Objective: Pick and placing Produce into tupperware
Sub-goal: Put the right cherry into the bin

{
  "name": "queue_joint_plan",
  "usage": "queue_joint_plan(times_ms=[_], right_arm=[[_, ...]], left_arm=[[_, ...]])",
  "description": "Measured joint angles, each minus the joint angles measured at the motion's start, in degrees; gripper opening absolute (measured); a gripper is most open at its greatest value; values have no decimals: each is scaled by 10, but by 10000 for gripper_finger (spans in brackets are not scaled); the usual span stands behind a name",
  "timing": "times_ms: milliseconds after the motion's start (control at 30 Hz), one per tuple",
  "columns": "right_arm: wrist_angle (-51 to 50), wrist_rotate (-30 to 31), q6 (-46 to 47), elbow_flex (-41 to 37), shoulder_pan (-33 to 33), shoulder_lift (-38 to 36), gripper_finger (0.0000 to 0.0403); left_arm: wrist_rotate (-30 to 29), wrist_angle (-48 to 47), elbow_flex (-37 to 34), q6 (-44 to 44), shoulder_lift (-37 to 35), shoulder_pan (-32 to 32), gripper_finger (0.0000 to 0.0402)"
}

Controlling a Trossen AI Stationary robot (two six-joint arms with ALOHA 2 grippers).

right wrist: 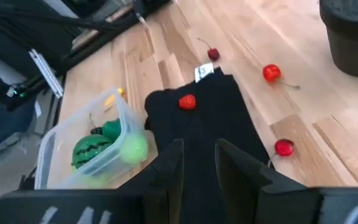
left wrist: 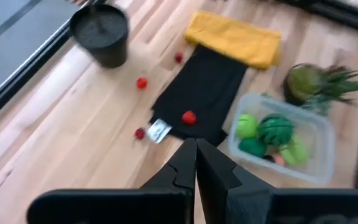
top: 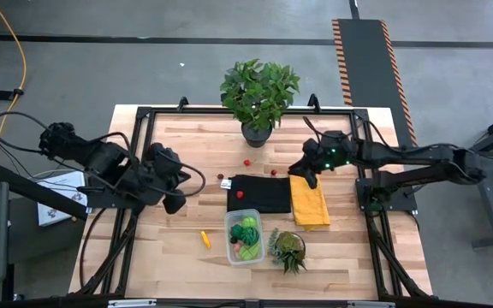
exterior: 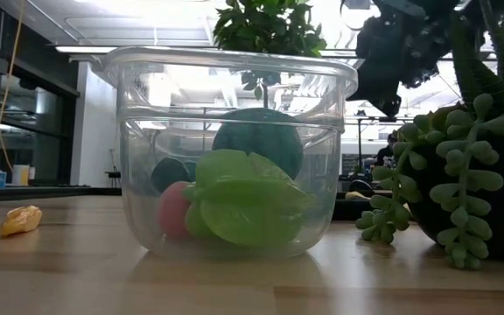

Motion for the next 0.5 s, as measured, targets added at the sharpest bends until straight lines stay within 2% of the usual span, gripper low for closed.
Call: queue_joint_plan(times_ms=[200,333,500], right_arm=[[55,37,-11,-68,-5,-12,82],[123,49,-22,-106,-13,7,82],[145,93,-81,-114,-16,53,83]], left_arm=[[-7,-12,-7,-26,-1,-6,2],[-4,-12,-7,-34,-1,-5,1],[3,-21,-6,-44,-1,-5,1]])
